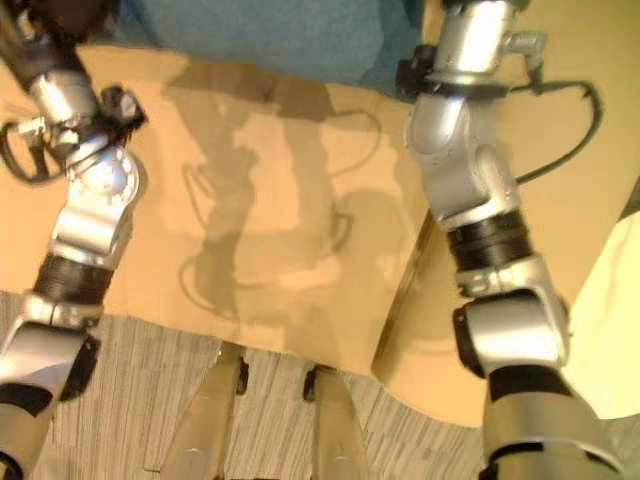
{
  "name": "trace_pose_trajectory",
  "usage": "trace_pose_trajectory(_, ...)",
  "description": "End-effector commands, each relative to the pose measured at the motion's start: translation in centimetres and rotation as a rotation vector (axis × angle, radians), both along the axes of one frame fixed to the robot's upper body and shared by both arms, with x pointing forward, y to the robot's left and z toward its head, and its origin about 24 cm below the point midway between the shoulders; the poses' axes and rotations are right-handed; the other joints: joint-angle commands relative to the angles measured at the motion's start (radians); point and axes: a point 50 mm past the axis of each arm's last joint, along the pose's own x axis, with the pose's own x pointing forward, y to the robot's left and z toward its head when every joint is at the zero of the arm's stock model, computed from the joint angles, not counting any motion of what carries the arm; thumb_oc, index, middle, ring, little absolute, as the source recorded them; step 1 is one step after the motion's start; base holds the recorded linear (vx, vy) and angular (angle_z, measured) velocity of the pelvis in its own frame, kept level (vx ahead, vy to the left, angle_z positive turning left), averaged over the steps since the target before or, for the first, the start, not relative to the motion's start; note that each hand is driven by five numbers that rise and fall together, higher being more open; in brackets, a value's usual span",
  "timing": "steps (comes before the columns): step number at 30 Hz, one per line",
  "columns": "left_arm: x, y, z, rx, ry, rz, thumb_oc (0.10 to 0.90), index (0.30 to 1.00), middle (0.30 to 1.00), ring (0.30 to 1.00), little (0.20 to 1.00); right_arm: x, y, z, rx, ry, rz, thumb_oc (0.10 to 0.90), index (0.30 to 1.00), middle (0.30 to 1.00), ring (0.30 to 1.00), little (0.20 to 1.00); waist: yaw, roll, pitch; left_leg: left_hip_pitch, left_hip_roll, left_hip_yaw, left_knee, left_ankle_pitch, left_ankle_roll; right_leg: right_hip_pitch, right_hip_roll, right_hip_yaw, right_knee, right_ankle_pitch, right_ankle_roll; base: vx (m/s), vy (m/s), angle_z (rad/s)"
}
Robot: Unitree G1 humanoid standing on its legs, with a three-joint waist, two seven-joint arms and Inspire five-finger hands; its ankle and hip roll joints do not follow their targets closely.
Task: Pick up all the scattered cushions and arrange them neatly on the sofa.
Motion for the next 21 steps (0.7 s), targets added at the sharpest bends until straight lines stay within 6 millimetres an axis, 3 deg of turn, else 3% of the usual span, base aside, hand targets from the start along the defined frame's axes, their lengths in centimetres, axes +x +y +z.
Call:
trace_pose_trajectory(1,-0.7,-3.9,-0.5,0.147,-0.051,-0.162,0.769,0.853,0.853,0.853,0.853,1.6,3.0,-4.2,0.009,0.122,0.133,0.400,0.300,0.300,0.300,0.300,-0.021,-0.025,-0.295,0.023,-0.043,0.021,0.000,-0.163,-0.103,-0.008,-0.038,0.008,0.090,-0.050,0.082,-0.04,0.011,0.16)
trace_pose_trajectory(2,0.0,-4.0,-0.6,0.180,-0.011,-0.146,0.800,0.900,0.900,0.900,0.900,2.2,2.9,-4.6,0.025,0.165,0.127,0.400,0.300,0.300,0.300,0.300,-0.024,-0.022,-0.291,0.018,-0.044,0.018,0.000,-0.154,-0.102,-0.014,-0.039,0.008,0.093,-0.044,0.082,-0.05,0.021,0.10)
trace_pose_trajectory(3,1.6,-3.9,-1.4,0.217,0.096,-0.125,0.800,0.900,0.900,0.900,0.900,3.8,3.0,-6.0,0.054,0.294,0.136,0.646,0.669,0.669,0.669,0.669,-0.027,-0.016,-0.276,0.022,-0.046,0.021,0.000,-0.156,-0.103,-0.013,-0.038,0.009,0.103,-0.050,0.081,-0.05,0.019,0.08)
trace_pose_trajectory(4,1.6,-3.9,-1.3,0.217,0.094,-0.125,0.800,0.900,0.900,0.900,0.900,3.8,3.0,-5.9,0.054,0.293,0.136,0.800,0.900,0.900,0.900,0.900,-0.027,-0.016,-0.274,0.023,-0.046,0.021,0.000,-0.156,-0.103,-0.013,-0.038,0.009,0.103,-0.051,0.081,-0.08,0.025,-0.11)
trace_pose_trajectory(6,2.6,-3.6,-2.1,0.237,0.177,-0.110,0.800,0.900,0.900,0.900,0.900,4.7,3.1,-7.2,0.075,0.386,0.153,0.800,0.900,0.900,0.900,0.900,-0.029,-0.012,-0.259,0.024,-0.047,0.024,0.000,-0.150,-0.105,-0.017,-0.038,0.007,0.110,-0.050,0.080,-0.08,0.012,0.06)
trace_pose_trajectory(7,3.0,-3.2,-3.4,0.233,0.230,-0.112,0.800,0.900,0.900,0.900,0.900,5.0,3.0,-8.6,0.103,0.437,0.167,0.800,0.900,0.900,0.900,0.900,-0.030,-0.007,-0.247,0.022,-0.050,0.025,0.000,-0.143,-0.106,-0.020,-0.037,0.006,0.112,-0.045,0.079,-0.04,0.000,0.18)
trace_pose_trajectory(9,2.9,-3.1,-3.9,0.230,0.242,-0.120,0.800,0.900,0.900,0.900,0.900,5.0,3.0,-9.2,0.110,0.455,0.173,0.800,0.900,0.900,0.900,0.900,-0.030,-0.007,-0.243,0.025,-0.050,0.025,0.000,-0.142,-0.107,-0.017,-0.037,0.006,0.112,-0.046,0.079,-0.03,0.000,0.10)
trace_pose_trajectory(17,2.7,-1.6,-11.4,0.143,0.433,-0.171,0.800,0.900,0.900,0.900,0.900,4.9,1.8,-15.5,0.157,0.616,0.181,0.800,0.900,0.900,0.900,0.900,-0.032,-0.011,-0.233,0.052,-0.049,0.036,0.000,-0.144,-0.107,0.018,-0.035,0.005,0.100,-0.043,0.076,-0.03,-0.005,-0.07)
trace_pose_trajectory(21,2.5,-0.3,-13.4,0.120,0.501,-0.159,0.800,0.900,0.900,0.900,0.900,4.6,1.0,-17.5,0.169,0.676,0.170,0.800,0.900,0.900,0.900,0.900,-0.034,-0.011,-0.235,0.058,-0.047,0.040,0.000,-0.144,-0.108,0.028,-0.036,0.003,0.095,-0.041,0.074,-0.02,-0.001,0.01)
